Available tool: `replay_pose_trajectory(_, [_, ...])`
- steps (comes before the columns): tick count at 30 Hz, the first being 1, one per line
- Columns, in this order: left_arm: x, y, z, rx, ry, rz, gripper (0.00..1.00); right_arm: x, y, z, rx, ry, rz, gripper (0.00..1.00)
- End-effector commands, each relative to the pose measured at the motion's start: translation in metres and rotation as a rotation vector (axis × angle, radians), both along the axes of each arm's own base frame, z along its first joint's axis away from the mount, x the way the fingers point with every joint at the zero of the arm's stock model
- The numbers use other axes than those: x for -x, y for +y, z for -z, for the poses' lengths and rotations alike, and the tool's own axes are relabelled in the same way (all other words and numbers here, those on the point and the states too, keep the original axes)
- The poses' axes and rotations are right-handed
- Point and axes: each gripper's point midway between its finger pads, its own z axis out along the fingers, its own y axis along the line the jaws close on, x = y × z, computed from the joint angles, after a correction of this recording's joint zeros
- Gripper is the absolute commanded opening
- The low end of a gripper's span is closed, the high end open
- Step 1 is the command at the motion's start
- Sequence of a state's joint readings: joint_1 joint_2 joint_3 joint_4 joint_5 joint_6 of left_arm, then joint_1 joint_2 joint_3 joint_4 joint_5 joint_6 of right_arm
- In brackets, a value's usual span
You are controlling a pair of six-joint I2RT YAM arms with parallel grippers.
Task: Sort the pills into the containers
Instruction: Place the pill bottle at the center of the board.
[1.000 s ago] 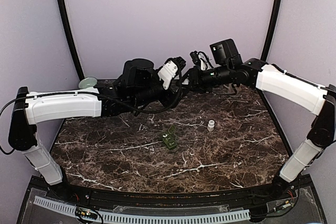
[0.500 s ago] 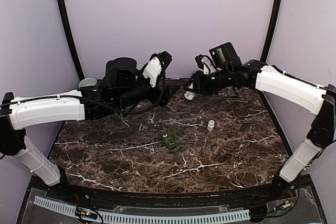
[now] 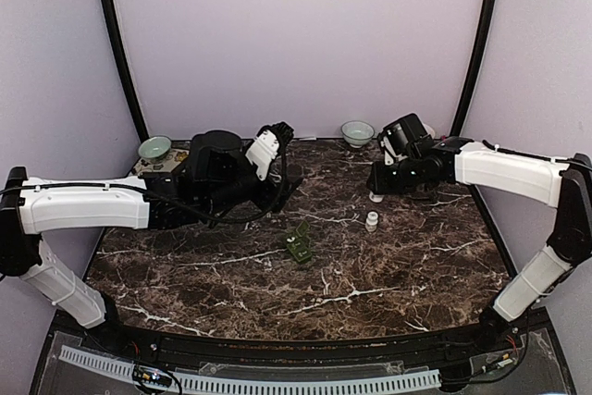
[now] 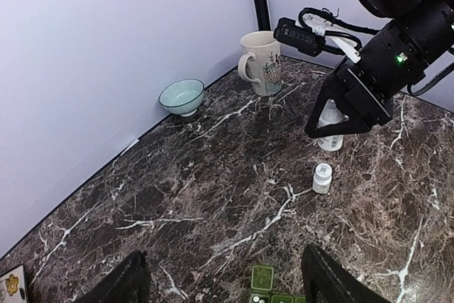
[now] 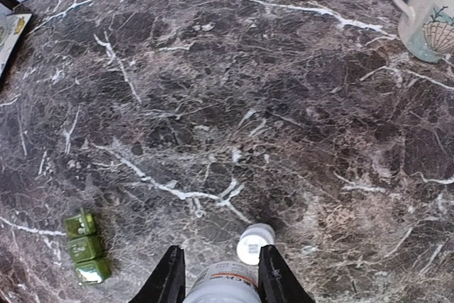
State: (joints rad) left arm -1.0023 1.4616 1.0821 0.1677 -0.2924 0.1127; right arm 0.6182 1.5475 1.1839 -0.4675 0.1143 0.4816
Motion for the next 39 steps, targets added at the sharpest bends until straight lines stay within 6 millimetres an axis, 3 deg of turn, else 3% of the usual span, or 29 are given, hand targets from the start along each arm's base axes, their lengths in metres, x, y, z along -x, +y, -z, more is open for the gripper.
replay_pose_trajectory(1, [0.0,0.013,-0.015,0.056,-0.01,-0.042,0.76,-0.017,-0.021,-0.008,0.043,-0.116,0.065,0.11])
replay_pose_trajectory(11, [-0.002,0.021,0.002,0.044,0.037,-0.077,0.76,-0.024,-0.049,0.03,0.082,-0.124,0.153,0.11])
replay_pose_trajectory(21, [-0.004,0.028,0.015,0.029,0.071,-0.104,0.76,-0.029,-0.055,0.057,0.097,-0.118,0.176,0.11])
replay_pose_trajectory(25, [-0.004,0.03,0.016,0.029,0.075,-0.11,0.77,-0.03,-0.06,0.078,0.124,-0.098,0.192,0.11])
replay_pose_trajectory(39, [-0.009,0.033,0.022,0.018,0.085,-0.127,0.77,-0.034,-0.07,0.105,0.151,-0.087,0.219,0.12])
